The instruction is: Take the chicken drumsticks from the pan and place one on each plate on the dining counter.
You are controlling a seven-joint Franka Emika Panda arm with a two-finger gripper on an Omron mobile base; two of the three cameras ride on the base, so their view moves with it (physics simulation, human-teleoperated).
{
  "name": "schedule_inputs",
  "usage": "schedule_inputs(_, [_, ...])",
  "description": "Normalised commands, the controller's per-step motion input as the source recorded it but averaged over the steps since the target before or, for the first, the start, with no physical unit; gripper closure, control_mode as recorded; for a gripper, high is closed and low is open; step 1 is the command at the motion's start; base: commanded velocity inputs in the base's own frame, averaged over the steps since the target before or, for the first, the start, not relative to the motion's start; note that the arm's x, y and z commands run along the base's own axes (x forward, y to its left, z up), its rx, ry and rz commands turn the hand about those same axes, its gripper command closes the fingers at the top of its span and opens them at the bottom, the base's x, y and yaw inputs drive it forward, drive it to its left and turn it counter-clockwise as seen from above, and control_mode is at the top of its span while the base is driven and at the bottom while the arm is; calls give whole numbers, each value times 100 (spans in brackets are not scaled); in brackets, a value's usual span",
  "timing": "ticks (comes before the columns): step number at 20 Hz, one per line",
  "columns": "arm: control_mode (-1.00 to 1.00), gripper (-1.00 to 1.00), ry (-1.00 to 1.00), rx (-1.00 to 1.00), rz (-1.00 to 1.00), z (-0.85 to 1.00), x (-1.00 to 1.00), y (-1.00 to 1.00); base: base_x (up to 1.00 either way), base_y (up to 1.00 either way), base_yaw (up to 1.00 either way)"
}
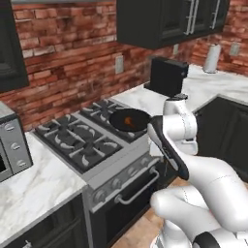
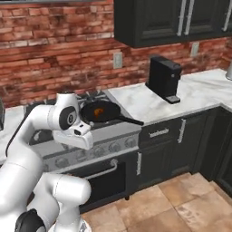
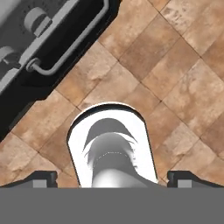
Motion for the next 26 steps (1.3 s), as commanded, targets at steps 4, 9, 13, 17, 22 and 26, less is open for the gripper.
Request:
schedule_inputs(4, [100, -100, 0, 0, 0, 0, 0, 0, 69, -45, 37])
schedule_inputs(9, [100, -100, 0, 0, 0, 0, 0, 0, 63, -43, 38])
schedule_inputs(13, [100, -100, 0, 0, 0, 0, 0, 0, 52, -26, 49])
schedule_inputs(17, [100, -100, 0, 0, 0, 0, 0, 0, 58, -28, 55])
schedule_inputs(22, [100, -100, 0, 0, 0, 0, 0, 0, 14, -9, 15])
schedule_inputs(26, [100, -100, 0, 0, 0, 0, 0, 0, 0, 0, 0])
